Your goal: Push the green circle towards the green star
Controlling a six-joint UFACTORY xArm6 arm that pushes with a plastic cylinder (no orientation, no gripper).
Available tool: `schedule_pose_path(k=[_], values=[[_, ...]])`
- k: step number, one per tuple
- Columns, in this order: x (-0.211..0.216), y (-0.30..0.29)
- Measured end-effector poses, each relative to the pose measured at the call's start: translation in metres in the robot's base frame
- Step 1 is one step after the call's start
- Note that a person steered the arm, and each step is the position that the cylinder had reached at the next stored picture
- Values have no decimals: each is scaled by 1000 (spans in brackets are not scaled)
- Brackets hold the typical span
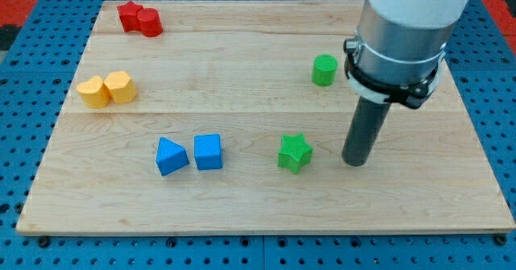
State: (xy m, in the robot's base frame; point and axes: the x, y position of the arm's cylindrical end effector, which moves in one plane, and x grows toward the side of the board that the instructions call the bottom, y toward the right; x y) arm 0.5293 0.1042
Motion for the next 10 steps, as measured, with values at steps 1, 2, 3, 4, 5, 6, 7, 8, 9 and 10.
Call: schedule_pose_path(k=[1,2,3,4,5,6,7,8,9,10], values=[[-9,-48],[-15,-68],[-15,-63],[-55,-1],[-121,95],[-194,77],[-209,15],[-185,-30],[-124,-1],[-87,5]])
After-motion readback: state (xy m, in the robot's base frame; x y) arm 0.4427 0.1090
